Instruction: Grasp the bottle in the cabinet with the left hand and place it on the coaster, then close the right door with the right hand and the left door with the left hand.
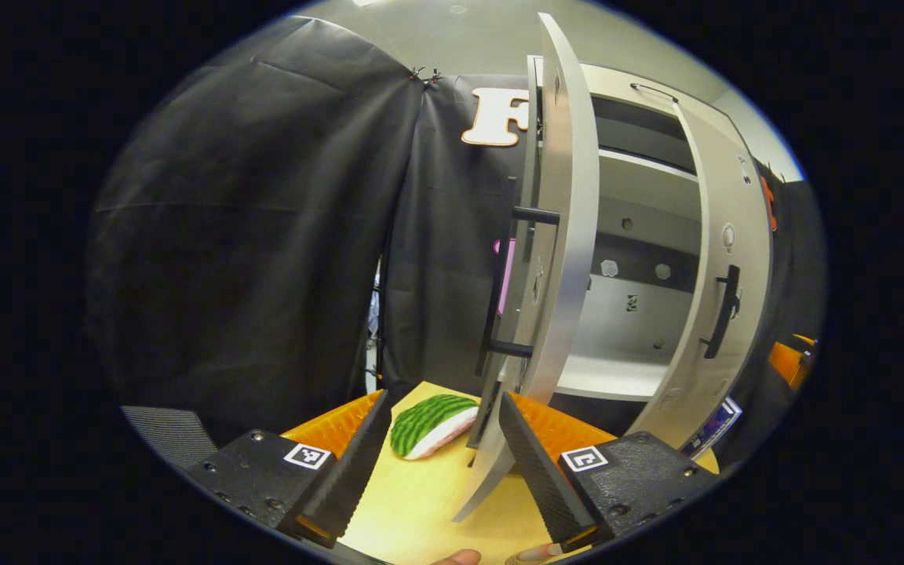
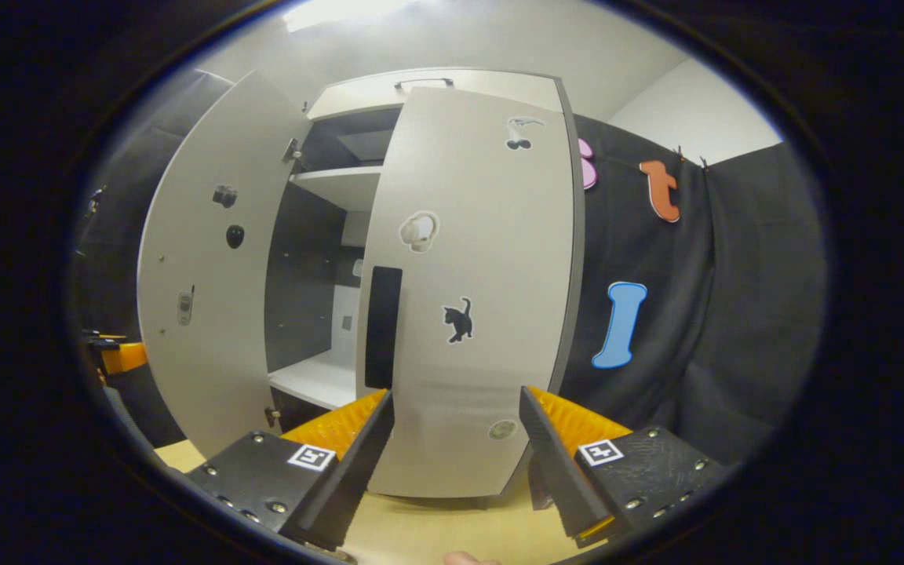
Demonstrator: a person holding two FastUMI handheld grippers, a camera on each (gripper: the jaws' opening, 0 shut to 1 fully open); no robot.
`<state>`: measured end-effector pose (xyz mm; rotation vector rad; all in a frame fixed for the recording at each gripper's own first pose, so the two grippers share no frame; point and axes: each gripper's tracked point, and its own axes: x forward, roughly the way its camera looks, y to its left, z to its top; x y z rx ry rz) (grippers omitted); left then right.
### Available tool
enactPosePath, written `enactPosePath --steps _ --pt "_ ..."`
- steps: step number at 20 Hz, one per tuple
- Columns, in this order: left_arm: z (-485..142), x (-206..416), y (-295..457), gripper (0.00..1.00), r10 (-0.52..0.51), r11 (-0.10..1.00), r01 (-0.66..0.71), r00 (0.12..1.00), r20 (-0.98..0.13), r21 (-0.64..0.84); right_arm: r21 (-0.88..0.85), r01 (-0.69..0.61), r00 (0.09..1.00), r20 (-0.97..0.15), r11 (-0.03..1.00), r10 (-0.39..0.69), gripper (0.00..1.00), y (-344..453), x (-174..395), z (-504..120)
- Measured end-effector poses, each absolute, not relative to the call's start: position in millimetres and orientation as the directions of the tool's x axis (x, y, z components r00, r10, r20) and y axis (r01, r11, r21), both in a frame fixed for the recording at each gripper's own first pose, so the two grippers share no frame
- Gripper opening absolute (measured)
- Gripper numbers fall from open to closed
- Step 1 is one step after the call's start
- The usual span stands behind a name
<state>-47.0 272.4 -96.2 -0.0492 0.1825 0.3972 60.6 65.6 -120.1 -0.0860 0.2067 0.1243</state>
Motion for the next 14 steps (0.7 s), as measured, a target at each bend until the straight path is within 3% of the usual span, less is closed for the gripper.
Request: enactPosePath --steps 7,9,11,12,14 --pt "-104.1 -20.3 206.5 0.92 0.217 0.975 -0.22 0.956 -0.198 0.004 -0.076 -0.121 0.974 -0.2 0.99 0.104 0.97 53.3 52.7 -114.3" --pt "-109.1 -11.7 183.7 0.91 0.164 0.986 -0.169 0.966 -0.197 -0.006 -0.072 -0.111 0.976 -0.194 0.991 0.096 0.93 49.5 49.2 -111.0" --pt "-112.2 0.0 162.2 0.91 0.114 0.993 -0.12 0.973 -0.2 -0.018 -0.062 -0.101 0.978 -0.191 0.993 0.087 0.97 44.9 45.3 -108.9" --pt "-111.1 3.7 149.8 0.87 0.09 0.995 -0.097 0.977 -0.195 -0.03 -0.057 -0.094 0.978 -0.19 0.994 0.082 0.97 42.3 43.1 -107.7" --pt "-108.2 8.4 134.7 0.93 0.059 0.997 -0.067 0.981 -0.186 -0.037 -0.043 -0.081 0.98 -0.184 0.996 0.072 0.97 36.7 39.3 -104.6"
